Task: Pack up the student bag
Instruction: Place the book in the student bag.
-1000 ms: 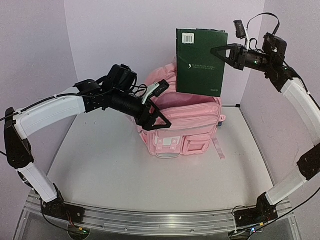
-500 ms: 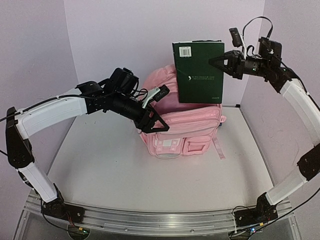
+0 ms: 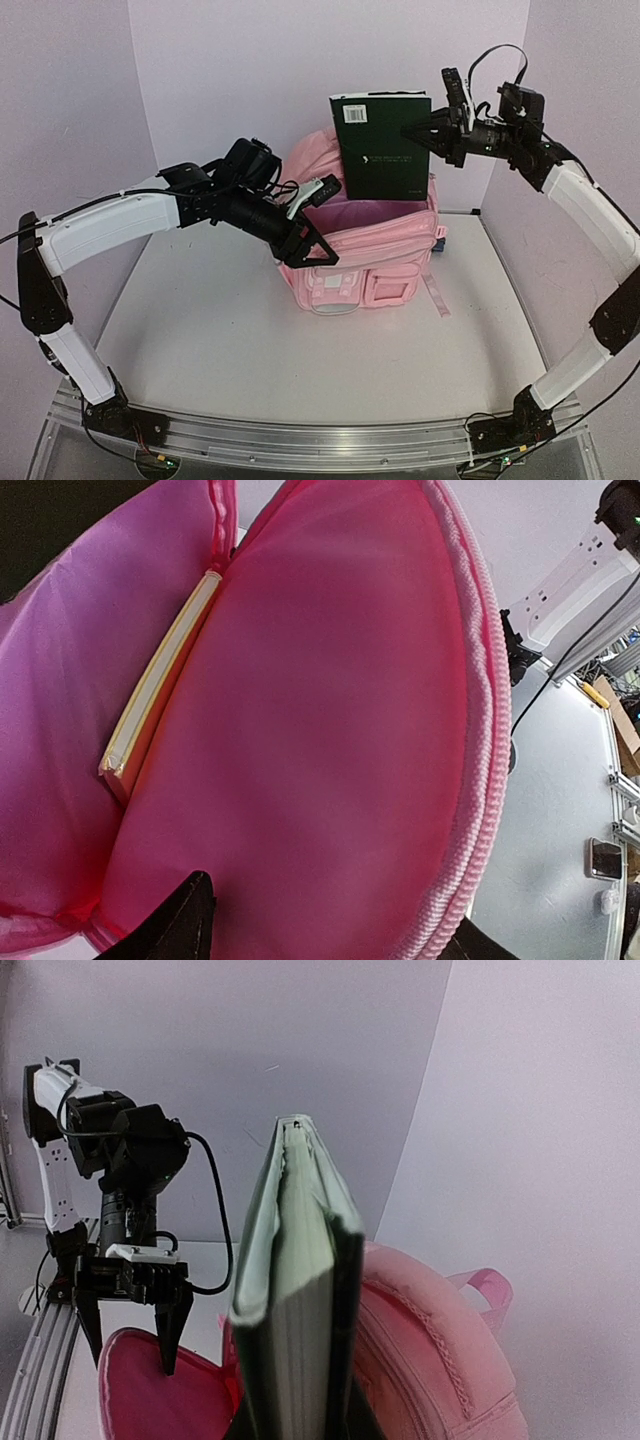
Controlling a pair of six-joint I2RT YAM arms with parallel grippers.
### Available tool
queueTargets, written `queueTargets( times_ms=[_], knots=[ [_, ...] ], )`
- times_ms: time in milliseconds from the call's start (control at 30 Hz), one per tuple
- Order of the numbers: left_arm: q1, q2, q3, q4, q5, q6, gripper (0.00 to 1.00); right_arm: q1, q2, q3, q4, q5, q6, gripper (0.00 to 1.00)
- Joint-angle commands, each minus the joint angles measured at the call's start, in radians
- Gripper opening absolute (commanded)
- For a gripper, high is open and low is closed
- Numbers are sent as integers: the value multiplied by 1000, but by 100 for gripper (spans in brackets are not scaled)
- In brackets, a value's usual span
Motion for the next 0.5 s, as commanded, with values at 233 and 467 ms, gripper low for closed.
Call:
queueTargets(
  times_ms=[233,467],
  knots=[
    [3,9,34,-58,-48,2,62,36,10,-110,89,-138,-42,0],
    [40,-5,13,-44,-93,-14,57,36,-117,-155,295,-162,134,0]
  ],
)
